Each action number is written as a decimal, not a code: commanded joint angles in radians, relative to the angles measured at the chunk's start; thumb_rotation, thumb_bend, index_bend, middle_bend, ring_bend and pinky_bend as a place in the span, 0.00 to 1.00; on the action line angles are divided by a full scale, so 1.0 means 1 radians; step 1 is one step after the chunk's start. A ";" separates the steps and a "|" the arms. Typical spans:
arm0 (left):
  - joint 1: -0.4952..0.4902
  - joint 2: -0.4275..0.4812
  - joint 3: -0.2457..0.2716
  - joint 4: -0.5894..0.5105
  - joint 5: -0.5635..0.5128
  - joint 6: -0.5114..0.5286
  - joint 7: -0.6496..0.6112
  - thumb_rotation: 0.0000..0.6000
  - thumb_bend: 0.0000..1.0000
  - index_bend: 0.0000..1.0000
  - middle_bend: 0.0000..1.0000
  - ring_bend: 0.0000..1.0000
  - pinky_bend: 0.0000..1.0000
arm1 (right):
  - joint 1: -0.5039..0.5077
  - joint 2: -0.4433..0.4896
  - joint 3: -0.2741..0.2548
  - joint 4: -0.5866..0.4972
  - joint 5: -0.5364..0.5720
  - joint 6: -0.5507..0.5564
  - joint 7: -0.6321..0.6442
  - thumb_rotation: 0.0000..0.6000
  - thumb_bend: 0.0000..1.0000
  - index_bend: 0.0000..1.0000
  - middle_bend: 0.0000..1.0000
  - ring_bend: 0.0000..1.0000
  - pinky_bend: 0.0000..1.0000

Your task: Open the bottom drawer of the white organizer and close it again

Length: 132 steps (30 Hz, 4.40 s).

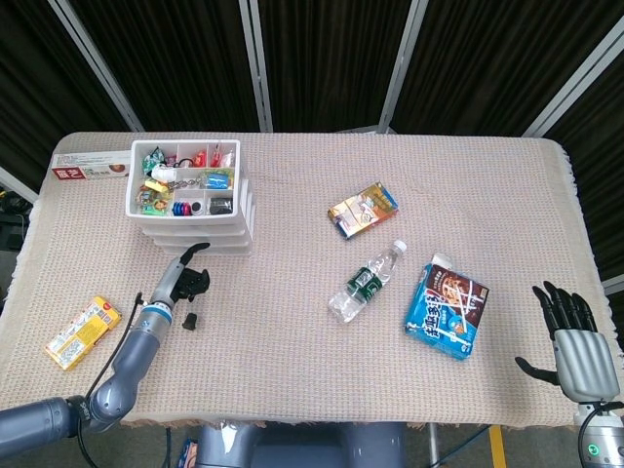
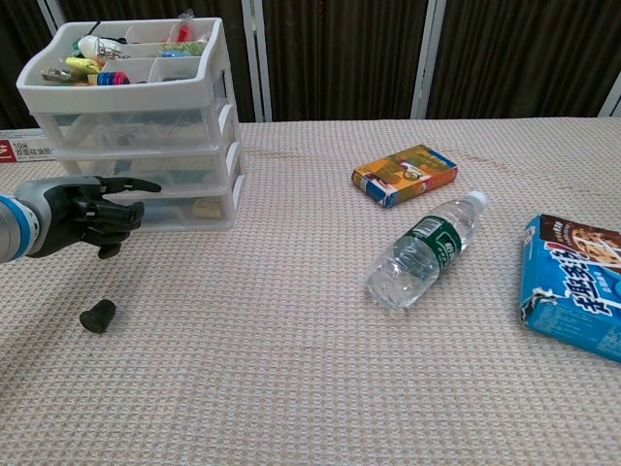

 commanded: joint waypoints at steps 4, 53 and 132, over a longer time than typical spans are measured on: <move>-0.002 -0.017 -0.008 0.022 -0.006 -0.004 -0.010 1.00 0.68 0.13 0.95 0.86 0.78 | 0.000 0.000 0.000 0.000 0.000 0.000 -0.002 1.00 0.01 0.05 0.00 0.00 0.00; -0.026 -0.044 -0.038 0.055 -0.016 -0.082 -0.052 1.00 0.68 0.23 0.95 0.86 0.78 | 0.001 -0.001 -0.001 -0.002 0.002 -0.002 -0.008 1.00 0.01 0.05 0.00 0.00 0.00; 0.048 0.098 0.175 -0.006 0.414 0.225 0.597 1.00 0.69 0.38 0.97 0.86 0.77 | -0.001 -0.003 -0.001 -0.005 0.000 0.003 -0.021 1.00 0.01 0.05 0.00 0.00 0.00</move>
